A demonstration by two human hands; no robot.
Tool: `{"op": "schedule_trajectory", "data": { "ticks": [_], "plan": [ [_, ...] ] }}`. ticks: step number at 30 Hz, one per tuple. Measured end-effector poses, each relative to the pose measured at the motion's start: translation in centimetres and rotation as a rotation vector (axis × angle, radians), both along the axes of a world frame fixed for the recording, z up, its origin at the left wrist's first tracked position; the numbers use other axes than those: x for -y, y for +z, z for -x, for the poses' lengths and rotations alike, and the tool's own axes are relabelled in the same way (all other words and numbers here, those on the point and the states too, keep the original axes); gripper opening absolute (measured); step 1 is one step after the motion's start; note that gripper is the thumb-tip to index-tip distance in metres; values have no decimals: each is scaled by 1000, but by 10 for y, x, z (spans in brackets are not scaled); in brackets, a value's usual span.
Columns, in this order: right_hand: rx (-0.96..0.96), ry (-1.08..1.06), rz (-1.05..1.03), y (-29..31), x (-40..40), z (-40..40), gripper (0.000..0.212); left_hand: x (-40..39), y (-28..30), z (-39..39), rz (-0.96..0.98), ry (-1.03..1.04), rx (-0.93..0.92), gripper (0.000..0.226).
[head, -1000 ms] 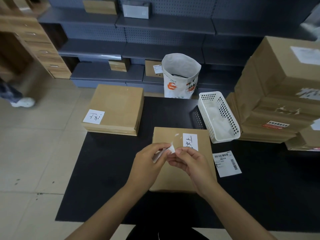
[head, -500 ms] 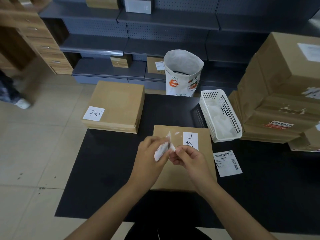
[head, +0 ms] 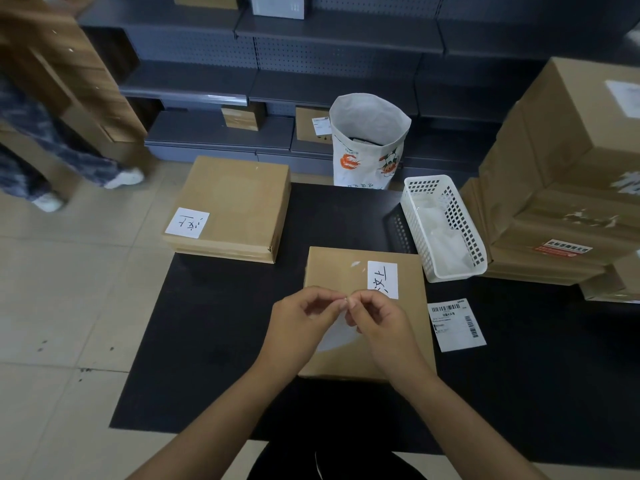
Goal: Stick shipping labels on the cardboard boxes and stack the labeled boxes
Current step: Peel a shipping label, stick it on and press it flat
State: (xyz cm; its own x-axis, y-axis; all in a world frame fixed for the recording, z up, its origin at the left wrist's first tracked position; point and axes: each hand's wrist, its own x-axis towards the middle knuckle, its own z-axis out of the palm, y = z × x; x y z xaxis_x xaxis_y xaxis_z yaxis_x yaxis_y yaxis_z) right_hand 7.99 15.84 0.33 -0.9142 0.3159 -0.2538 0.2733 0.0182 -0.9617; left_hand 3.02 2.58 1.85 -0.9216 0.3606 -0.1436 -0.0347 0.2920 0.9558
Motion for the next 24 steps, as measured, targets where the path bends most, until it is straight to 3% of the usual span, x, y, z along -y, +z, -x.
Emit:
{"op": "schedule_trajectory", "data": {
  "ticks": [5, 10, 13, 22, 24],
  "plan": [
    [24, -11, -30, -3, 2, 0, 16, -2, -5, 3, -51, 97, 211, 7],
    [174, -354, 482, -3, -1, 11, 19, -1, -8, 13, -209, 383, 481, 11],
    [211, -469, 619, -9, -8, 16, 28, 0, -8, 19, -255, 480, 546, 10],
    [325, -918, 613, -22, -44, 28, 12, 12, -13, 43, -249, 667, 572, 14],
    [338, -994, 567, -32, -57, 28, 34, 17, -16, 50, -248, 691, 551, 15]
  ]
}}
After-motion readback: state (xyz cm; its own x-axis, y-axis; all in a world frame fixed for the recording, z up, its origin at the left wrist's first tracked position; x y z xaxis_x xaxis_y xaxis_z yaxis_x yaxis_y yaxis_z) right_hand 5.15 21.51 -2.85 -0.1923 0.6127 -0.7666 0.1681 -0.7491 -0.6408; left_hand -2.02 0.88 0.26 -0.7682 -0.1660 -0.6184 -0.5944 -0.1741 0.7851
